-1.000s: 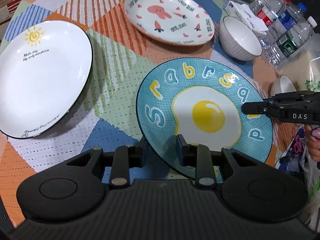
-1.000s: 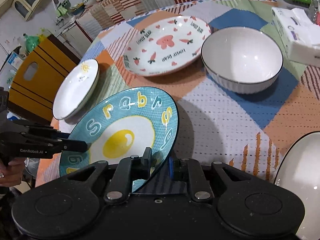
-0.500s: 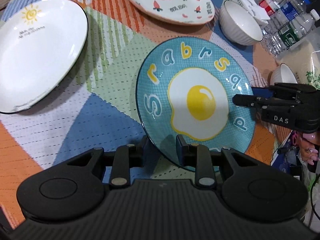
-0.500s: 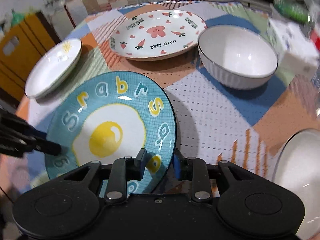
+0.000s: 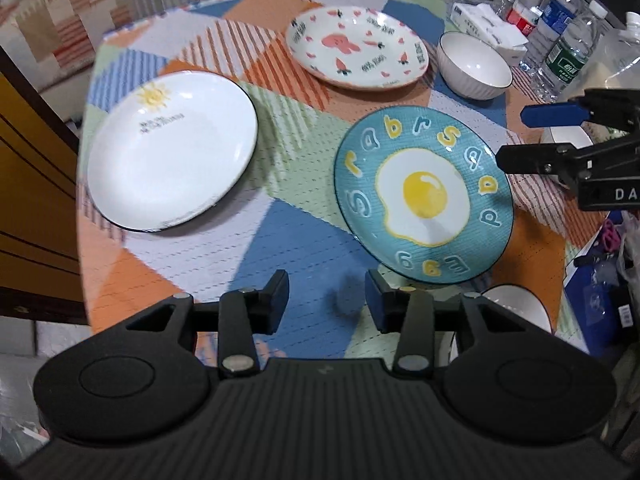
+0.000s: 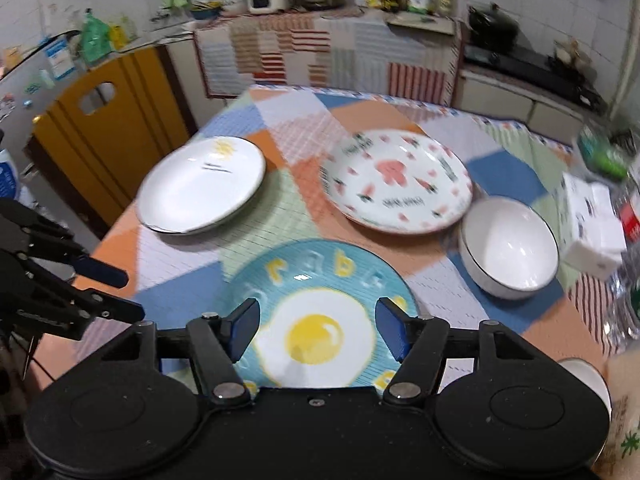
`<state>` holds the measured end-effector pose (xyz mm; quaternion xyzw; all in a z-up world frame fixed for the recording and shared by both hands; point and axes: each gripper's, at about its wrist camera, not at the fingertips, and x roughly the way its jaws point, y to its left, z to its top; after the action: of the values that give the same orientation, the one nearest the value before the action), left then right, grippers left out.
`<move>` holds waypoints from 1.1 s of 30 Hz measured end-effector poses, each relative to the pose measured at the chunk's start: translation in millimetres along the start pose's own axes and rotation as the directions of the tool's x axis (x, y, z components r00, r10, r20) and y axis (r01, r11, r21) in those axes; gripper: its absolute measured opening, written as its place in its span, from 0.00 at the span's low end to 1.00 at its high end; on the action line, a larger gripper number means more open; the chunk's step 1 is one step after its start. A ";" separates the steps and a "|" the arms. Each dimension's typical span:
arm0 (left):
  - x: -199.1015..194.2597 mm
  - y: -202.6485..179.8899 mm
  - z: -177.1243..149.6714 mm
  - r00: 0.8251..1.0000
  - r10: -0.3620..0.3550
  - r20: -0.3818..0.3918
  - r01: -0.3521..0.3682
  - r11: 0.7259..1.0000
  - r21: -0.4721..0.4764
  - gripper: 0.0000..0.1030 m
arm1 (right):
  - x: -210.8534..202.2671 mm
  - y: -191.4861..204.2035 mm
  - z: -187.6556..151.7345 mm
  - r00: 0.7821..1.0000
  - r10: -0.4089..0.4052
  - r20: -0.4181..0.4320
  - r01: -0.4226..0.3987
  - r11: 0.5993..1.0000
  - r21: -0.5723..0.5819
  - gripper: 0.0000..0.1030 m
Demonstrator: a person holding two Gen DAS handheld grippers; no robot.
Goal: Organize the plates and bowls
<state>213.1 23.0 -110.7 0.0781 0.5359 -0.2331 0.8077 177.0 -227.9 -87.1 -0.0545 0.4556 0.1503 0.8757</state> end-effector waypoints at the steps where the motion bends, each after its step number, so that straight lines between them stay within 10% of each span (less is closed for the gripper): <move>1: -3.6 2.3 -2.1 1.000 -0.005 0.013 0.005 1.000 -0.006 0.40 | -2.8 5.4 2.5 1.000 0.004 0.002 -0.004 1.000 -0.010 0.67; 19: -24.9 83.4 -12.2 0.995 0.085 0.052 -0.076 0.984 -0.163 0.40 | -8.7 71.3 75.2 0.987 0.158 -0.002 -0.157 0.978 -0.135 0.71; 33: 3.9 131.0 7.3 0.980 0.161 0.114 -0.134 0.968 -0.213 0.40 | 86.5 57.9 81.4 0.967 0.253 0.032 -0.253 0.967 0.016 0.71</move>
<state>280.6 134.2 -127.4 0.0189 0.4960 -0.1206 0.8597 269.2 -135.6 -108.0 0.0149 0.4474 0.2571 0.8564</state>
